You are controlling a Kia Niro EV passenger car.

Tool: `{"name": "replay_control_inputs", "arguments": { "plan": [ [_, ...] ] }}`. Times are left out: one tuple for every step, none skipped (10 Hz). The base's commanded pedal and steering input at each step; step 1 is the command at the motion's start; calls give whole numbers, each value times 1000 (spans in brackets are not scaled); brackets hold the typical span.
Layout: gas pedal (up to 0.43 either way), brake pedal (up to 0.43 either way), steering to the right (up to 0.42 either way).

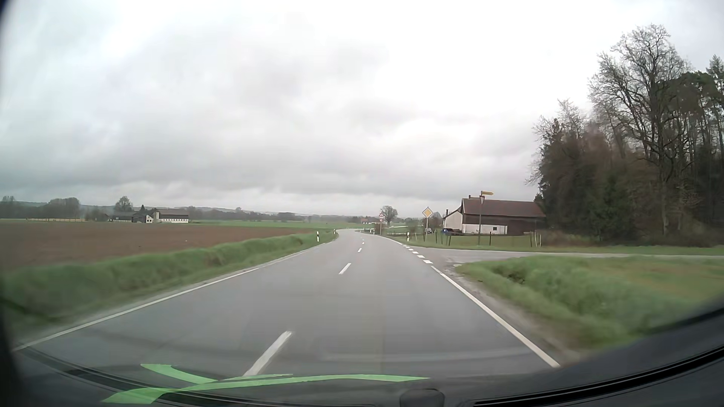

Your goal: Follow the waypoints while adhering to traffic rules and regulations

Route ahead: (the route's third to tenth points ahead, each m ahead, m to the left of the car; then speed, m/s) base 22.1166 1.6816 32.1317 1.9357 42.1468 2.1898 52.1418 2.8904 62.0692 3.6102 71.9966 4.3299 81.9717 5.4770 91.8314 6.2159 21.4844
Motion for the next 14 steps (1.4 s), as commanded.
{"name": "replay_control_inputs", "arguments": {
  "plan": [
    [87, 0, -6],
    [87, 0, -6],
    [79, 0, -6],
    [67, 0, -6],
    [67, 0, -6],
    [47, 0, -6],
    [39, 0, -6],
    [20, 0, -6],
    [20, 0, -6],
    [8, 0, -6],
    [8, 0, -6],
    [8, 0, -6],
    [0, 0, -6],
    [0, 0, -6]
  ]
}}
